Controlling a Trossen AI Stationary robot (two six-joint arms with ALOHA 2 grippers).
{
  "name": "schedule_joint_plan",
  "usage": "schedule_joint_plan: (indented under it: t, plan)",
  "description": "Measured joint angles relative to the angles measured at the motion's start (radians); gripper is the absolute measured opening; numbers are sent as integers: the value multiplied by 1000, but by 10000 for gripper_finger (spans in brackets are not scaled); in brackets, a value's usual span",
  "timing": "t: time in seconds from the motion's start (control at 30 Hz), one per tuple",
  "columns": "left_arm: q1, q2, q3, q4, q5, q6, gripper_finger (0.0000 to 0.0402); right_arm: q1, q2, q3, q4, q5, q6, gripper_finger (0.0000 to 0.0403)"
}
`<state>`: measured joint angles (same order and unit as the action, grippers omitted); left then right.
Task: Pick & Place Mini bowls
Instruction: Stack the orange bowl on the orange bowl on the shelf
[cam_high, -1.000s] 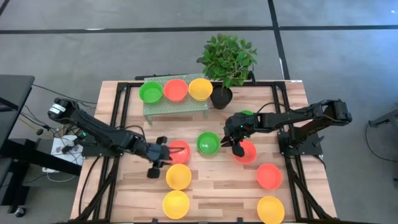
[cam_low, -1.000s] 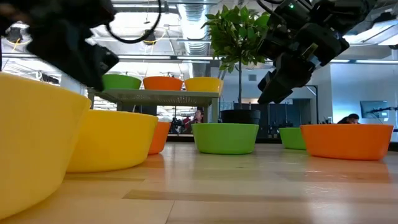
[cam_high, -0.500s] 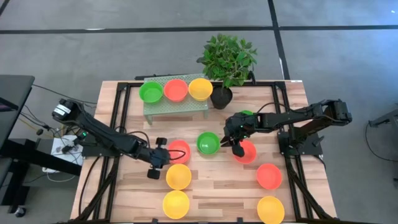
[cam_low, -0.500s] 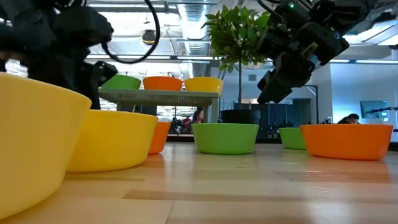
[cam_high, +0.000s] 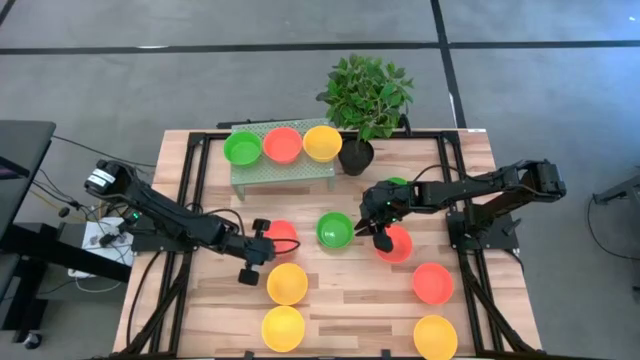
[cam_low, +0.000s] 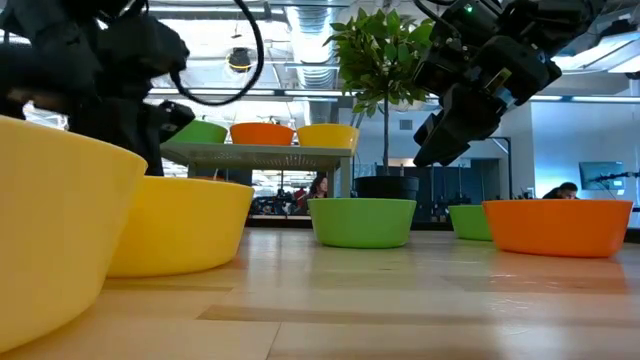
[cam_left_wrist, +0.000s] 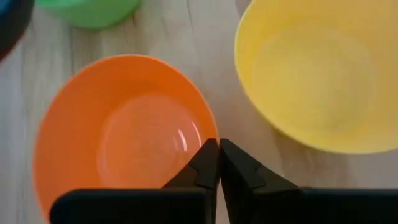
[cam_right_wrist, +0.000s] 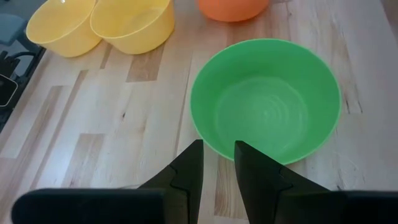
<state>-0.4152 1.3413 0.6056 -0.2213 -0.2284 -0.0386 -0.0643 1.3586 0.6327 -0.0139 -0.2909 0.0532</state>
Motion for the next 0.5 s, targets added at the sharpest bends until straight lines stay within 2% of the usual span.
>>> schedule_joint_plan:
  t: [0.13,0.27,0.5]
  plan:
    - [-13,-72,27,-3,-19,8,7,0,0,0,0,0,0,86]
    - [-24,-127,126,-14,-64,75,8,0,0,0,0,0,0,86]
    - [18,-130,349,-234,-93,191,8,0,0,0,7,1,0,86]
